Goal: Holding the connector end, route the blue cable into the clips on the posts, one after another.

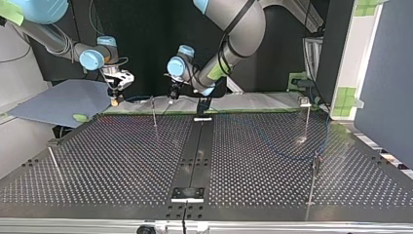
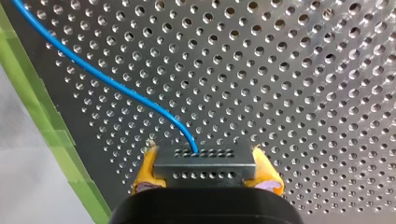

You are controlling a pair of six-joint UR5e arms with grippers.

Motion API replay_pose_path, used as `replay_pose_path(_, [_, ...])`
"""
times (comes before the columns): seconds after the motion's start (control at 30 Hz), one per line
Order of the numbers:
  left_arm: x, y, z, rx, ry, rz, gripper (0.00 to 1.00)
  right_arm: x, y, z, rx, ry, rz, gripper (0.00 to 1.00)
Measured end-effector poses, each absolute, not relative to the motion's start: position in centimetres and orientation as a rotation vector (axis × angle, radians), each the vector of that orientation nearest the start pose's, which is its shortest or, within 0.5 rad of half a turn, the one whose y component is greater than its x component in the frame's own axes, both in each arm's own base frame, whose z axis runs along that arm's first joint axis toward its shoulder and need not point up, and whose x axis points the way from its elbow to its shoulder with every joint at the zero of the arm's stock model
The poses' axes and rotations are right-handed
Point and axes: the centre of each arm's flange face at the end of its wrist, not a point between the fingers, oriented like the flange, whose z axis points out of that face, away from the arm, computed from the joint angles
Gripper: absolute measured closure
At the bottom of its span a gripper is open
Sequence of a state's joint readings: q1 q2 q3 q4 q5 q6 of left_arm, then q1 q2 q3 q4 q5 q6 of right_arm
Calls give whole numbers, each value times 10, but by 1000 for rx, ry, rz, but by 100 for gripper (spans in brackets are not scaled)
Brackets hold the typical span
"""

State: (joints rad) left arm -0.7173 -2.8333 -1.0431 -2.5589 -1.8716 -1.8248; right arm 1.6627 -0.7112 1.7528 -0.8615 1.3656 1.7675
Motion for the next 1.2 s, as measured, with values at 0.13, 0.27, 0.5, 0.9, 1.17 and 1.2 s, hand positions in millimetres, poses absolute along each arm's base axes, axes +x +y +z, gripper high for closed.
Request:
replay_pose_path(0.13, [522,-589,-79,182,1719,-475,95,206,-584,-16,1468,-1380,1466,100])
replay_pose_path(0.27, [530,-595,-71,193,1708,-509,95,205,-590,-27,1474,-1391,1461,100])
replay_pose_path(0.5, [542,-591,-65,196,1722,-512,95,205,-600,-43,1501,-1418,1438,100])
replay_pose_path(0.9, [560,-573,-66,180,1739,-496,91,205,-632,-25,1439,-1406,1492,100])
replay_pose_path(1.17, [572,-567,-60,166,1751,-491,89,206,-646,-16,1412,-1393,1519,100])
replay_pose_path(1.2, [573,-567,-58,163,1753,-491,89,206,-646,-16,1409,-1392,1521,100])
